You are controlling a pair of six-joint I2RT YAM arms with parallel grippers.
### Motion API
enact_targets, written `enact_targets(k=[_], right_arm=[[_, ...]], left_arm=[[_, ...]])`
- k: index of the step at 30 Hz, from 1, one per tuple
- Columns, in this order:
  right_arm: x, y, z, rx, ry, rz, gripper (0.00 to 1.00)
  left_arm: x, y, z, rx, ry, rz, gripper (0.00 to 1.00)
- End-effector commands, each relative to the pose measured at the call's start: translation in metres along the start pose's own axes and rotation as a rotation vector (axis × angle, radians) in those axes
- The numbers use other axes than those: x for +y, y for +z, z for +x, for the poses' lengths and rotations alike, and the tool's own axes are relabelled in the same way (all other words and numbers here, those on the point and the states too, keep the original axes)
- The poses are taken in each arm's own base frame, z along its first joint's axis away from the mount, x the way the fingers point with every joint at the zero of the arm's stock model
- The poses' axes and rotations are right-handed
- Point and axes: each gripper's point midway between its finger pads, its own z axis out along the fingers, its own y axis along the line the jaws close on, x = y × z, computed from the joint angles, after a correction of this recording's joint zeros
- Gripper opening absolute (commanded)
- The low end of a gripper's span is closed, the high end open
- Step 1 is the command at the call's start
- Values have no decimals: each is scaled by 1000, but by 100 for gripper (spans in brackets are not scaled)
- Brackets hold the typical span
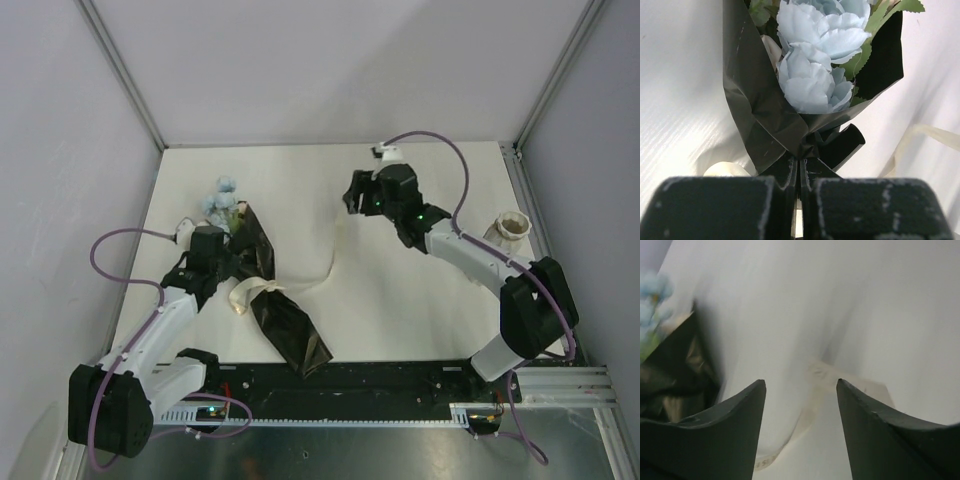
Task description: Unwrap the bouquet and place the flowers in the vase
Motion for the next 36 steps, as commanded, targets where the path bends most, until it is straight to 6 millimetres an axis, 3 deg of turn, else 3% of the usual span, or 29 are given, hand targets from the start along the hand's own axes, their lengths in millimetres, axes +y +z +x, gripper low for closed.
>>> enact_targets(k=[1,5,8,11,14,20,28,36], right_arm=[[75,-28,16,100,-107,-241,68],[120,-33,54,177,-165,-387,72],[150,-34,80,221,-175,-487,72],[184,-39,101,242,-192,-629,70],[212,-40,122,239,-221,-744,67],[240,-24,155,231,-251,-791,66],[260,-6,190,253,-309,-801,63],[265,1,206,272,-331,-794,56]], left_arm=[[-19,-7,-13,-25,-46,69,10],[-24,-9,-13,-17,-39,86,38],[-28,-11,-14,-8,-25,96,50],[-30,-14,-17,-8,-13,92,56],[-29,-17,-23,-27,1,77,59],[-22,-19,-29,-50,25,34,64],[-12,-13,-24,-35,33,-8,60],[-6,-10,-24,-39,23,-33,49]])
